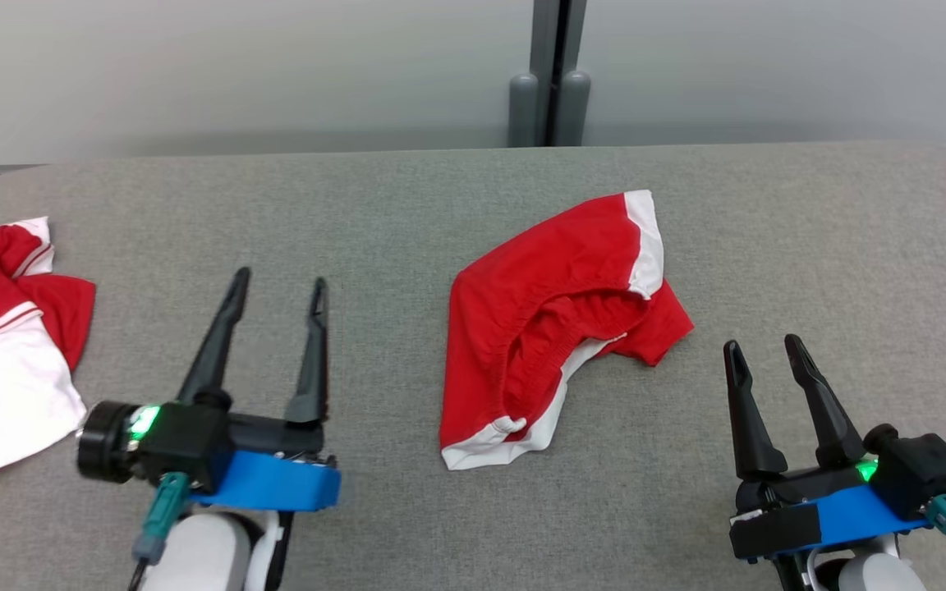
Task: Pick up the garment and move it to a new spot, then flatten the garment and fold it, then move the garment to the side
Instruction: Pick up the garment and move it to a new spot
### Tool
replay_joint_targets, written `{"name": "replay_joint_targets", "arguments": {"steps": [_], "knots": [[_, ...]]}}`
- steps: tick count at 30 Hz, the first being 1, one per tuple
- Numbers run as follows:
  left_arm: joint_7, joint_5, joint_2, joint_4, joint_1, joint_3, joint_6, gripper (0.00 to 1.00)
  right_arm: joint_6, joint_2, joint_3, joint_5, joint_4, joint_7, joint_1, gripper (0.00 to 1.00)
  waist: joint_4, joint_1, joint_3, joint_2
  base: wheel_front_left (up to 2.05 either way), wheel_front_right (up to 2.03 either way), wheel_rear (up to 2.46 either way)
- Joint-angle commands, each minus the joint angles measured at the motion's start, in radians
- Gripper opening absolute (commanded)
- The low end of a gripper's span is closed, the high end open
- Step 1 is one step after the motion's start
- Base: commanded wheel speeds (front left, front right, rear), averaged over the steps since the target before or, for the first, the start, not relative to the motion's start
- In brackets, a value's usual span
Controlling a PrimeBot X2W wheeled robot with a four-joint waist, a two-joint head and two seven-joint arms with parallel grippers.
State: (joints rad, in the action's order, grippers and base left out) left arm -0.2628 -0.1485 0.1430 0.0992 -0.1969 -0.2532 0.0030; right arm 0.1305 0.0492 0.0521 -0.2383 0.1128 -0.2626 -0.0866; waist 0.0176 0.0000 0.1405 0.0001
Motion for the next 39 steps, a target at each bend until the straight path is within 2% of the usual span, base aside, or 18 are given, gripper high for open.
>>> {"name": "replay_joint_targets", "arguments": {"steps": [1,5,12,15,25,39], "knots": [[-0.003,0.006,0.003,-0.006,0.012,0.009,0.007,1.00,0.000,0.002,-0.004,0.000,0.001,-0.004,0.012,1.00,0.002,0.0000,-0.001,-0.0001,0.00,0.00,0.00],[-0.003,0.024,0.007,-0.031,0.068,0.092,0.015,1.00,0.000,0.002,-0.013,0.007,0.010,-0.003,0.027,1.00,0.021,0.0000,-0.022,-0.0001,0.00,0.00,0.00],[-0.003,0.037,-0.014,-0.022,0.143,0.169,0.003,1.00,0.000,0.002,-0.027,0.019,0.033,-0.004,0.054,1.00,0.028,0.0000,-0.055,-0.0001,0.00,0.00,0.00],[-0.003,0.045,-0.027,-0.003,0.167,0.183,-0.014,1.00,0.000,0.002,-0.034,0.021,0.044,-0.003,0.065,1.00,0.022,0.0000,-0.068,-0.0001,0.00,0.00,0.00],[-0.003,0.074,-0.052,0.026,0.215,0.230,-0.030,1.00,0.000,0.002,-0.036,0.025,0.059,-0.003,0.107,1.00,-0.009,0.0000,-0.100,-0.0001,0.00,0.00,0.00],[-0.003,0.094,-0.069,0.040,0.202,0.264,-0.056,1.00,0.000,0.002,-0.043,0.023,0.060,-0.003,0.106,1.00,-0.012,0.0000,-0.095,-0.0001,0.00,0.00,0.00]]}}
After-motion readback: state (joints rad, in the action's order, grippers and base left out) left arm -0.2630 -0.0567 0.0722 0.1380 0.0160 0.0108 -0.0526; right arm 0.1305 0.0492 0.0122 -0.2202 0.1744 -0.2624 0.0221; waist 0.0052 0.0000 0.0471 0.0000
